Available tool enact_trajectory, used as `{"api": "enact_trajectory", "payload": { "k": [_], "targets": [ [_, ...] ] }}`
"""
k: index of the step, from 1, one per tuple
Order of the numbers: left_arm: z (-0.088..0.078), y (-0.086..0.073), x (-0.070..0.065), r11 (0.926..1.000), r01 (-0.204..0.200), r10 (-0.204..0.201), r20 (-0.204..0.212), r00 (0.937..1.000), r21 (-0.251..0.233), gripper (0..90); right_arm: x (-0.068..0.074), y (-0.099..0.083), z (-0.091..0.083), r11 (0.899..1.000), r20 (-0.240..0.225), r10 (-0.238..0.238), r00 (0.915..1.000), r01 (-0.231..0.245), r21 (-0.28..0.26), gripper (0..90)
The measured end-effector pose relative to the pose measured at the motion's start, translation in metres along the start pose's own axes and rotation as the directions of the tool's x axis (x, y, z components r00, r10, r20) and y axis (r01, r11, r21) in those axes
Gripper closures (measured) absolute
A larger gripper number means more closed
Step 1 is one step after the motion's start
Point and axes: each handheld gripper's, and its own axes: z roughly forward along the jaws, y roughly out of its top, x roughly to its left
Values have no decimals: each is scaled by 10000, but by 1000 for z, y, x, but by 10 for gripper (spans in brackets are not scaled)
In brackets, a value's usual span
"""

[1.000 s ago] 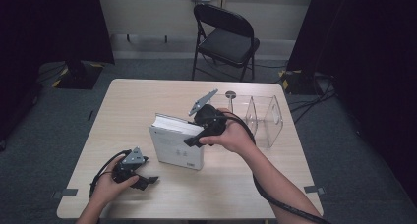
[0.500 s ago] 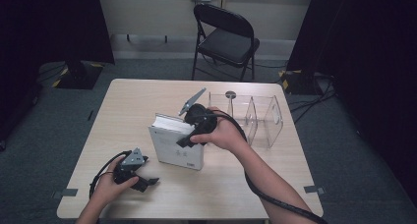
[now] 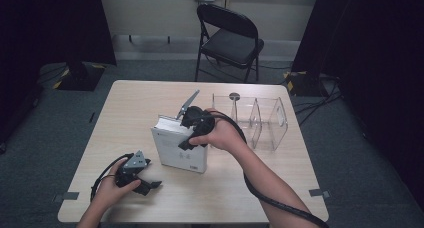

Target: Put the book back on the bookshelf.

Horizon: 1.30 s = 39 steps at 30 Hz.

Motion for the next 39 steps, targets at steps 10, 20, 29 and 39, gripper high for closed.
{"api": "enact_trajectory", "payload": {
  "k": [10,20,29,39],
  "targets": [
    [0,0,0,10000,-27,27,14,10000,26,59,0,3,3,9998,86,-173,9998,174,-126,386],
    [0,0,0,10000,-26,26,35,10000,24,57,2,8,8,9999,-153,113,9998,-111,121,428],
    [0,0,0,10000,-37,37,48,10000,33,57,9,6,3,9998,418,204,9989,-202,-49,510],
    [0,0,0,10000,-78,78,48,10000,36,56,12,-10,-8,9975,273,697,9972,-695,-95,518]
  ]
}}
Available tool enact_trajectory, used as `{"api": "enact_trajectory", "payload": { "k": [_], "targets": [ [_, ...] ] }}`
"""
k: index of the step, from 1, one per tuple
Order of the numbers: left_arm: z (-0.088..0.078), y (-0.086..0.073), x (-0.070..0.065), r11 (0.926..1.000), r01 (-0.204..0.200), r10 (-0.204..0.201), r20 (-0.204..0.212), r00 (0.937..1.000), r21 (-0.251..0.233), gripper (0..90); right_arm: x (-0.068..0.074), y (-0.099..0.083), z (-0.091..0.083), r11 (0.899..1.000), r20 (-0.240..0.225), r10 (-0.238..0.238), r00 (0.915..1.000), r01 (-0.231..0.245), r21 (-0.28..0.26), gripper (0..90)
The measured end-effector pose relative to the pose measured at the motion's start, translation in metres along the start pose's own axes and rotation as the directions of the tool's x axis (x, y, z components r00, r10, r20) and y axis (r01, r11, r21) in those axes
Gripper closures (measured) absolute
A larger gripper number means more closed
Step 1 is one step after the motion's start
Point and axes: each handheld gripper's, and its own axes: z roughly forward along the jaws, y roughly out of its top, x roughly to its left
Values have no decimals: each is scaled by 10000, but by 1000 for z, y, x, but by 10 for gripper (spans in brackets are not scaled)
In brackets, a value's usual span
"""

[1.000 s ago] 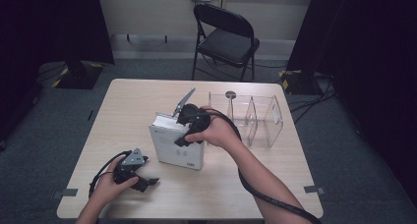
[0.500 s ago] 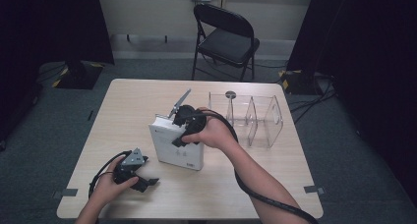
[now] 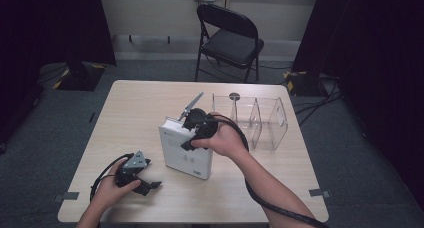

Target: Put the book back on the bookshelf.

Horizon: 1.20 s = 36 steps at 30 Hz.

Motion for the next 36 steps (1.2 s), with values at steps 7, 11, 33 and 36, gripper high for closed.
{"api": "enact_trajectory", "payload": {
  "k": [7,11,33,36],
  "targets": [
    [0,0,0,10000,28,-28,11,10000,-7,56,3,-14,-9,10000,51,-23,10000,23,9,517],
    [0,0,0,10000,37,-37,22,10000,-11,55,4,-28,-17,10000,52,24,10000,-23,-26,514],
    [0,0,0,10000,-32,32,32,10000,18,51,1,-10,-7,9847,-232,27,9997,14,1741,423],
    [0,0,0,10000,-37,36,31,10000,19,51,0,-8,-5,9791,-308,28,9995,35,2035,462]
  ]
}}
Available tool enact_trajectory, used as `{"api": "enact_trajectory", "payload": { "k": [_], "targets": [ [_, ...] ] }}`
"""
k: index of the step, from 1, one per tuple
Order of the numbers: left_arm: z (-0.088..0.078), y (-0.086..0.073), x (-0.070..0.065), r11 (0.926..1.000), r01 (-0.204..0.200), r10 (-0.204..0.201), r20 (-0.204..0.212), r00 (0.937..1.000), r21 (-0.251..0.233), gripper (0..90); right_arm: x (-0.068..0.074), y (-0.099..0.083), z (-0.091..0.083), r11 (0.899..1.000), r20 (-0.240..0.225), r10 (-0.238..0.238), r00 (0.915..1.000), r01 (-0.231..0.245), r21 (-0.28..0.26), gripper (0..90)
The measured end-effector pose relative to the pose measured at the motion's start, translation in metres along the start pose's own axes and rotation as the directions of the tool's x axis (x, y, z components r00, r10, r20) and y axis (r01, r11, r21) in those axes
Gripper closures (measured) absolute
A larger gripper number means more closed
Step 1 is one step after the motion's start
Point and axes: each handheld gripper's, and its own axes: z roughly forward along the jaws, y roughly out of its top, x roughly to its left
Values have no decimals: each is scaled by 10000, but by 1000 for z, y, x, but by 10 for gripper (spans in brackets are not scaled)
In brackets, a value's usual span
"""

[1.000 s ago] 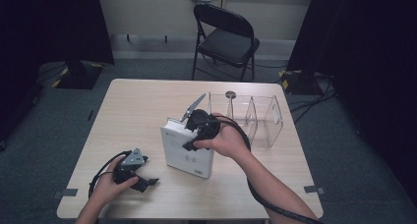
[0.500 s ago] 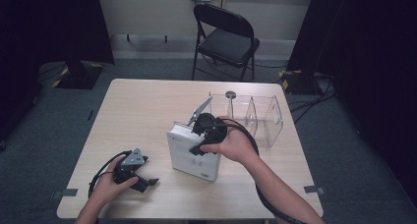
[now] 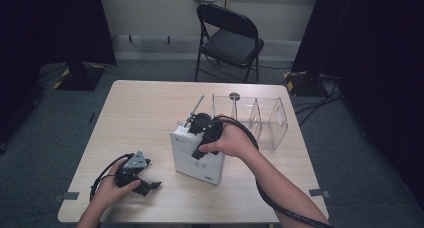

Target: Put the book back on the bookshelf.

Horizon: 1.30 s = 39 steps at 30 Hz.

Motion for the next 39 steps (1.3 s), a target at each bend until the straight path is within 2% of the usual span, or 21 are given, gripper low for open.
{"api": "enact_trajectory", "payload": {
  "k": [1,6,14,26,32,39],
  "targets": [
    [0,0,0,10000,0,0,0,10000,0,51,0,1,-1,9997,208,-226,9995,224,100,478],
    [0,0,0,10000,-4,4,3,10000,0,50,3,2,-1,9990,361,-290,9989,277,360,498],
    [0,0,0,10000,-10,10,18,10000,2,49,9,0,-3,9991,551,-366,9978,353,244,516],
    [0,0,0,10000,-27,27,29,10000,10,49,11,-6,-12,9991,458,-380,9982,370,225,520],
    [0,0,0,10000,-31,31,29,10000,8,49,12,-13,-21,9994,253,-315,9992,312,116,520],
    [0,0,0,10000,-39,39,52,10000,39,47,11,-20,-29,9995,387,-260,9989,253,177,520]
  ]
}}
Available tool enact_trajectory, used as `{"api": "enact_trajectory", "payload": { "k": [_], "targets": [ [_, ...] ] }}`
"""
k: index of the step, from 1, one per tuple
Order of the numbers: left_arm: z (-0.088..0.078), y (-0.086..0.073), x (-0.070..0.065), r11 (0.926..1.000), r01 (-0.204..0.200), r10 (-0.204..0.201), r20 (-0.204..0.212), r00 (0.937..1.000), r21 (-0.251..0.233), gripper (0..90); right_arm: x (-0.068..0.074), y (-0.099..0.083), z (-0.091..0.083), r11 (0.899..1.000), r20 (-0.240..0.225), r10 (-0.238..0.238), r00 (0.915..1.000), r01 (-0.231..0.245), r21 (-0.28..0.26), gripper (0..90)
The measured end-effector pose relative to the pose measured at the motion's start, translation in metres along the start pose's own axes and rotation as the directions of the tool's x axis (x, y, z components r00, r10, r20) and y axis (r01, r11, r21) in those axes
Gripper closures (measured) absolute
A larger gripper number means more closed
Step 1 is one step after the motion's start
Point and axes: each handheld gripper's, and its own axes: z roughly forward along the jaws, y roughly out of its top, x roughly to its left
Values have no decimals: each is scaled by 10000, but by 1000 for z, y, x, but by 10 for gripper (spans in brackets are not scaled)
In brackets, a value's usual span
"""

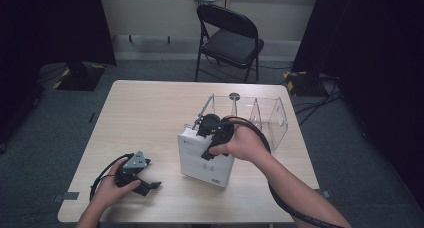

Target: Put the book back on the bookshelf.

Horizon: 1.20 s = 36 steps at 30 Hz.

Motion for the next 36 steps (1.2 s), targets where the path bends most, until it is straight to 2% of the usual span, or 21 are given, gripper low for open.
{"api": "enact_trajectory", "payload": {
  "k": [9,20,36],
  "targets": [
    [0,0,0,10000,12,-12,34,10000,1,42,-4,-12,-9,9991,-120,348,9993,-351,-249,520],
    [0,0,0,10000,-13,13,49,10000,30,37,-7,-24,-15,9978,-165,635,9978,-638,-152,520],
    [1,0,-1,10000,-30,30,69,10000,30,28,-17,-50,-29,9915,237,1279,9915,-1273,-249,520]
  ]
}}
